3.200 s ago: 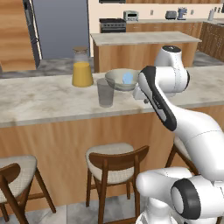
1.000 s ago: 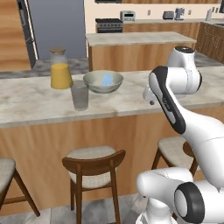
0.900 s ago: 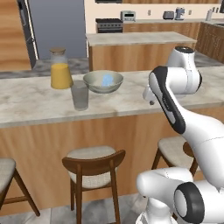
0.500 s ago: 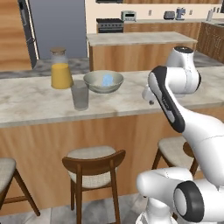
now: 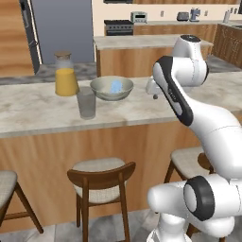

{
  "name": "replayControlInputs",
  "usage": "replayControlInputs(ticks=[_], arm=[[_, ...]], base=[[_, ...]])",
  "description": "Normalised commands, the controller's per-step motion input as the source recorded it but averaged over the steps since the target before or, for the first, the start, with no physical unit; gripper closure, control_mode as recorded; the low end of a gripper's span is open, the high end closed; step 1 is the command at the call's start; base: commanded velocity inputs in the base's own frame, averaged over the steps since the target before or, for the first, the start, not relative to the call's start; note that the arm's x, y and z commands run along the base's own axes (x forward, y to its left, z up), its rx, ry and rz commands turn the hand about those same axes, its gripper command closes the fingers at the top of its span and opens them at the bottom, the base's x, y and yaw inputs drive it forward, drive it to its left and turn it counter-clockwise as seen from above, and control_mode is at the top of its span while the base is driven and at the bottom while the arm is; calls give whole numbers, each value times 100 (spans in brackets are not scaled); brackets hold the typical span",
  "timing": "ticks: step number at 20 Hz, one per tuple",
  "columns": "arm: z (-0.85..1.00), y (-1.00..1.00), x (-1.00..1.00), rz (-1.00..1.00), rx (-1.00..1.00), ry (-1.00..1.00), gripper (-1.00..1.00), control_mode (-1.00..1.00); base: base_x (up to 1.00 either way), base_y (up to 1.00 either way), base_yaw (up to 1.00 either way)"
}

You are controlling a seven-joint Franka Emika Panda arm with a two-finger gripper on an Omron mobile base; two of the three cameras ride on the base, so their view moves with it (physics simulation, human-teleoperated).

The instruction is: There are two ice cubes in the ice bowl. Place both ice cubes in the glass cup.

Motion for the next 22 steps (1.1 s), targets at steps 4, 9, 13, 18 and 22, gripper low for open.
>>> replayControlInputs(ticks=[4,9,13,18,22], arm=[[25,28,40,0,2,1,-100,-100],[0,16,34,0,2,3,-100,-100],[0,0,24,0,0,4,-100,-100],[0,0,27,0,6,5,-100,-100],[-15,2,0,1,3,0,-100,-100]], base=[[0,0,0],[0,0,0],[0,0,0],[0,0,0],[0,0,0]])
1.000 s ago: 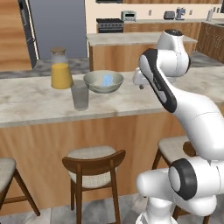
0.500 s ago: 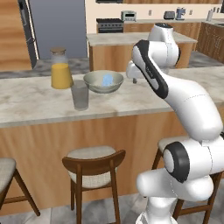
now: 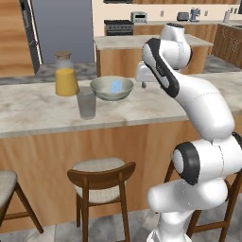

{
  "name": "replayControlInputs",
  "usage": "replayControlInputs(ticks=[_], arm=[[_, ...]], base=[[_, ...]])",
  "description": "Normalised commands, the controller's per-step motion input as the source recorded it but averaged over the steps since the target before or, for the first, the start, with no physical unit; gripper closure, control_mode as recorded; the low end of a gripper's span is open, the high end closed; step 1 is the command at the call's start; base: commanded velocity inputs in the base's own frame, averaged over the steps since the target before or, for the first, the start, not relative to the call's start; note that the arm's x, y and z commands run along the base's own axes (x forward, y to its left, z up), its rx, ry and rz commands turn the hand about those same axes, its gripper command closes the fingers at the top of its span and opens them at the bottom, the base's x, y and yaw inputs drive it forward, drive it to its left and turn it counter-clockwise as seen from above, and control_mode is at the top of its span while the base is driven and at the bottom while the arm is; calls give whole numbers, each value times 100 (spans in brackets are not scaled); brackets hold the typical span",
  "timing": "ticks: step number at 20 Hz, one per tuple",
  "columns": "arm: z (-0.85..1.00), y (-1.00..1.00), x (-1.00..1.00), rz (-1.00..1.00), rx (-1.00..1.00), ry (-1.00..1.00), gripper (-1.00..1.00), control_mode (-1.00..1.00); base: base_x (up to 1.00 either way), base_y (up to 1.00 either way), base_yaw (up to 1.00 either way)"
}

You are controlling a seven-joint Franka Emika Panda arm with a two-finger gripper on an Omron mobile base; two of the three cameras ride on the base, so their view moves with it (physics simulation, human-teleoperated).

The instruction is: There are two ice cubes in the ice bowl. Place both ice cubes in the glass cup.

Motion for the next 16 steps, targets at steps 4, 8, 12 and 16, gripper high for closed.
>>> replayControlInputs(ticks=[4,8,12,16], arm=[[-2,23,1,0,0,0,-100,-100],[0,49,20,0,0,0,-100,-100],[0,35,20,-1,0,0,-100,-100],[1,51,63,-8,0,6,-100,-100]], base=[[0,0,0],[0,0,0],[0,0,0],[0,0,0]])
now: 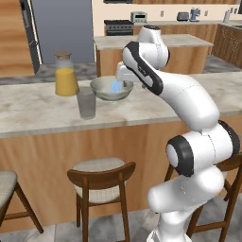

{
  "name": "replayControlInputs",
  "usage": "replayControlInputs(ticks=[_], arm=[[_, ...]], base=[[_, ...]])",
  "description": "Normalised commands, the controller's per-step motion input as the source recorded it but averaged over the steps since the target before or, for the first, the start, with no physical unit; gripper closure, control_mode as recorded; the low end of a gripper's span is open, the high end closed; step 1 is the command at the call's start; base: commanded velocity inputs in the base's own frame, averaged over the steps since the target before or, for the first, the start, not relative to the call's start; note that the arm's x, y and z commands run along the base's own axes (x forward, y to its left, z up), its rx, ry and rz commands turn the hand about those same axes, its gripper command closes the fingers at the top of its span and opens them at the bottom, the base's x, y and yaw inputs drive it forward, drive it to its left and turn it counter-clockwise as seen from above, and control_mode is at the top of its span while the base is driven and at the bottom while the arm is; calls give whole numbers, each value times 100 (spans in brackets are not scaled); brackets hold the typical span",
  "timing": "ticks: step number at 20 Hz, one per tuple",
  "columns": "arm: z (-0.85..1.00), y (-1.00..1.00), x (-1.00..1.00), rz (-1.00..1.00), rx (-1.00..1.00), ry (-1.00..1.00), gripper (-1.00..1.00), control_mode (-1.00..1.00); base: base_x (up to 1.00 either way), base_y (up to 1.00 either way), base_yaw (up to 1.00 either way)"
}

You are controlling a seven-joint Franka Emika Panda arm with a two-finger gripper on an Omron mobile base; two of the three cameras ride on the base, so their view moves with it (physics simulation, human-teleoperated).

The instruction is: There are two ice cubes in the ice bowl. Place both ice cubes in the glass cup.

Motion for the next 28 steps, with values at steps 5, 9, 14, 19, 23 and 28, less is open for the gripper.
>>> replayControlInputs(ticks=[5,9,14,19,23,28], arm=[[3,39,56,-5,0,5,-100,-100],[3,35,62,-6,0,3,-100,-100],[-1,7,45,0,0,2,-100,-100],[-21,0,36,0,0,0,-100,-100],[-42,0,14,0,0,4,-100,-100],[-37,0,12,0,0,6,-100,-100]], base=[[0,0,0],[0,0,0],[0,0,0],[0,0,0],[0,0,0],[0,0,0]])
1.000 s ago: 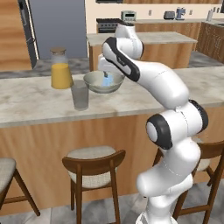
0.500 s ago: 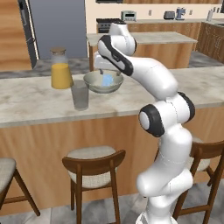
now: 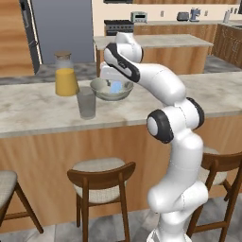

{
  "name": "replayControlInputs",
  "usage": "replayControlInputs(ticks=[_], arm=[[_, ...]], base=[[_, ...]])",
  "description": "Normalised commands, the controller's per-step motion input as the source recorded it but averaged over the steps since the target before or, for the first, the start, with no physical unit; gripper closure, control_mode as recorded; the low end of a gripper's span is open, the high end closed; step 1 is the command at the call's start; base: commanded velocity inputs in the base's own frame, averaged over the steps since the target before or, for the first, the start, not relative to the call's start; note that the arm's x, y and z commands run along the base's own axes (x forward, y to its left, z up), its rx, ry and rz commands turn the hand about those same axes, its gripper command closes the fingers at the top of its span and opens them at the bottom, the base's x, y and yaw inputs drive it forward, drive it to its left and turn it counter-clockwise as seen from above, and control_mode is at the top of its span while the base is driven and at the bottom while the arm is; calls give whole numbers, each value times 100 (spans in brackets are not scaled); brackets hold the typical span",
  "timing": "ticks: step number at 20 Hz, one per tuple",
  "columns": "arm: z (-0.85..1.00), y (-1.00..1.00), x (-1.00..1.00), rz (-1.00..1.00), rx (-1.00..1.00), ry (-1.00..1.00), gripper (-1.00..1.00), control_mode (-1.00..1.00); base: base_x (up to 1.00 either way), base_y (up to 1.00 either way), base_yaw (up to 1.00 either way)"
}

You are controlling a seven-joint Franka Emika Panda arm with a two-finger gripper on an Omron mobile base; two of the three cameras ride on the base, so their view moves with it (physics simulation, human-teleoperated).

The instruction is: There are two ice cubes in the ice bowl. Place both ice cubes in the glass cup.

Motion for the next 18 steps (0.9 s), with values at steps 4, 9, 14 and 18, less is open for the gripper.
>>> replayControlInputs(ticks=[4,9,14,18], arm=[[-15,0,17,0,0,2,-100,-100],[-10,1,31,0,0,0,-100,-100],[-13,0,22,0,0,5,-100,-100],[-18,0,-1,0,0,15,-100,-100]], base=[[0,0,0],[0,0,0],[0,0,0],[0,0,0]])
